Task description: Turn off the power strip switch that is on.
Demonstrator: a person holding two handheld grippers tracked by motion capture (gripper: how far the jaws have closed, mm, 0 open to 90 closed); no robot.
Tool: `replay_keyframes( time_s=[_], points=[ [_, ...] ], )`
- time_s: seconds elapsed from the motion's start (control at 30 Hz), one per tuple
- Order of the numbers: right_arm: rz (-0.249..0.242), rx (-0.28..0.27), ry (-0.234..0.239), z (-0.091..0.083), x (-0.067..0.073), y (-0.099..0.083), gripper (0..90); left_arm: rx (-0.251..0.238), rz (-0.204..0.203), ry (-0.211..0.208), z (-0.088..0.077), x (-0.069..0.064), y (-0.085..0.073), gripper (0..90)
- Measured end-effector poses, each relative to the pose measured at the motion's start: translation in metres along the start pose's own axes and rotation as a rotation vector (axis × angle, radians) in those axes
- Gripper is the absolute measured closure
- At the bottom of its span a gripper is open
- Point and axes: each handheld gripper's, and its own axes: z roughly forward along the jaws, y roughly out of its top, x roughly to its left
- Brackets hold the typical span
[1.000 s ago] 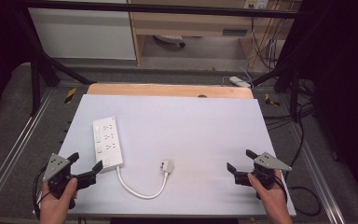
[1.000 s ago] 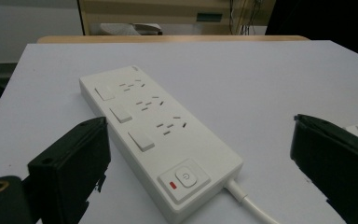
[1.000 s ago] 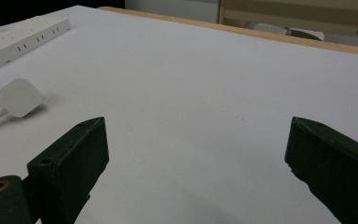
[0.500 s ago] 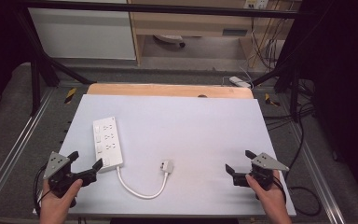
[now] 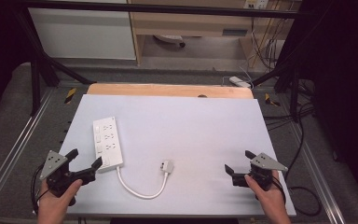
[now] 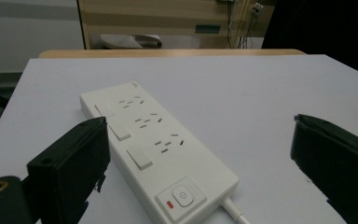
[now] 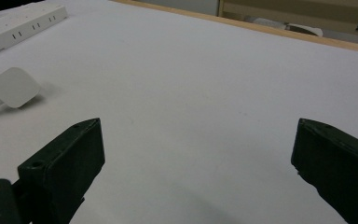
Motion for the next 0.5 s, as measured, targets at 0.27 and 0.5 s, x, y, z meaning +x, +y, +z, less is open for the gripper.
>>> replay_keyframes(
  time_s=[0.27, 0.5],
  points=[
    [-0.005, 0.008, 0.003, 0.003, 0.003, 0.0, 3.0, -0.021, -0.012, -0.007, 0.002, 0.0, 0.007, 4.6],
    [-0.01, 0.011, 0.012, 0.005, 0.007, 0.0, 3.0, -0.019, -0.053, -0.031, 0.006, 0.003, 0.02, 5.0]
  ],
)
